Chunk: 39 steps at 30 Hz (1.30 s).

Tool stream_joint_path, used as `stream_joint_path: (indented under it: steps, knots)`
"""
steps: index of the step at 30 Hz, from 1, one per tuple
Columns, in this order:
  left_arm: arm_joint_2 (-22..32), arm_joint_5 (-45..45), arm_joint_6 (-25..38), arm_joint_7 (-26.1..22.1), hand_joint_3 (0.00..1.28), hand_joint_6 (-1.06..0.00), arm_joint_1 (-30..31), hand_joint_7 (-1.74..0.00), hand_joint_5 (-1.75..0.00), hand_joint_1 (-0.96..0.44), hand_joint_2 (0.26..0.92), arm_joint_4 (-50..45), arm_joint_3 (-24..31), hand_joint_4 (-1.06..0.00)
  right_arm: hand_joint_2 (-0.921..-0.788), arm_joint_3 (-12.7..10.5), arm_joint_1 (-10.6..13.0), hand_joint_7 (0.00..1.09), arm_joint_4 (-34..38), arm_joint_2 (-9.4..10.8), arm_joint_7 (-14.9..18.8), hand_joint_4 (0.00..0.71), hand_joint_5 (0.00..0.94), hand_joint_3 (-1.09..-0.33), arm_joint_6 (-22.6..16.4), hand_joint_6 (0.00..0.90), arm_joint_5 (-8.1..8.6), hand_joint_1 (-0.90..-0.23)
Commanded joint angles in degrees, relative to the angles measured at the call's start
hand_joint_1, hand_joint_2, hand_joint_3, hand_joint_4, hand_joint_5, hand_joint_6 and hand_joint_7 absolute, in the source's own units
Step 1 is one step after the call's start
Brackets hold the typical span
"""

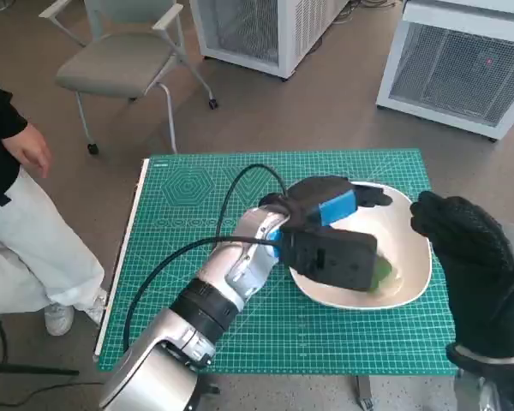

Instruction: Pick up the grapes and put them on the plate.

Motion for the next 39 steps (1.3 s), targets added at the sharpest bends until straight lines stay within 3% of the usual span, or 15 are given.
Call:
stream_joint_path:
  steps: [1, 12, 20, 26, 28, 31, 34, 39]
  knots:
    - [-0.1, -0.1, -1.5, 1.6, 0.03, -0.28, -1.3, 0.00, 0.00, -0.54, 0.867, 1.4, 0.3, -0.11, -0.921, 0.2, 0.3, 0.98, 1.2, -0.1, 0.7, 0.472, 0.744, -0.594, 0.4, 0.258, 0.57, -0.344]
    - [3.1, -1.9, -3.1, 1.3, 0.03, -0.28, 0.8, -0.01, 0.00, -0.54, 0.919, -1.1, 2.4, -0.11, -0.921, 0.0, -0.1, 0.98, 2.0, -0.3, 1.6, 0.467, 0.751, -0.594, 0.5, 0.257, 1.21, -0.344]
    - [8.4, -7.3, -7.1, 3.3, 0.03, -0.32, 7.7, -0.02, -0.01, -0.51, 0.921, -9.3, 9.1, -0.13, -0.921, 0.2, -0.6, 0.98, 2.5, -0.3, 2.1, 0.462, 0.755, -0.595, 0.4, 0.253, 1.06, -0.344]
    - [8.3, -15.3, -18.5, 10.2, 0.07, -0.40, 15.7, -0.04, -0.03, -0.47, 0.921, -10.7, 17.1, -0.26, -0.921, 0.5, -1.2, 0.98, 2.8, -0.3, 2.1, 0.460, 0.758, -0.595, 0.8, 0.252, 0.95, -0.344]
    - [7.6, -18.7, -22.8, 10.6, 0.09, -0.41, 17.6, -0.04, -0.03, -0.47, 0.921, -9.4, 19.4, -0.29, -0.921, 0.6, -1.4, 0.98, 2.9, -0.3, 2.1, 0.460, 0.759, -0.595, 1.0, 0.252, 1.02, -0.345]
    - [6.5, -24.9, -27.8, 7.4, 0.12, -0.42, 19.5, -0.03, -0.03, -0.46, 0.921, -7.2, 22.6, -0.33, -0.921, 0.7, -1.6, 0.98, 3.0, -0.3, 2.1, 0.459, 0.759, -0.594, 1.3, 0.252, 1.16, -0.348]
    - [5.7, -31.9, -30.1, 1.4, 0.13, -0.40, 21.0, -0.02, -0.02, -0.46, 0.921, -5.8, 25.6, -0.34, -0.921, 0.8, -2.0, 0.98, 3.2, -0.3, 2.3, 0.459, 0.760, -0.593, 1.4, 0.251, 1.34, -0.350]
    - [5.9, -40.3, -26.5, -7.5, 0.13, -0.37, 23.7, 0.00, -0.01, -0.47, 0.921, -7.4, 29.0, -0.32, -0.921, 0.8, -2.3, 0.98, 3.8, -0.4, 2.8, 0.459, 0.761, -0.592, 1.3, 0.250, 1.82, -0.351]
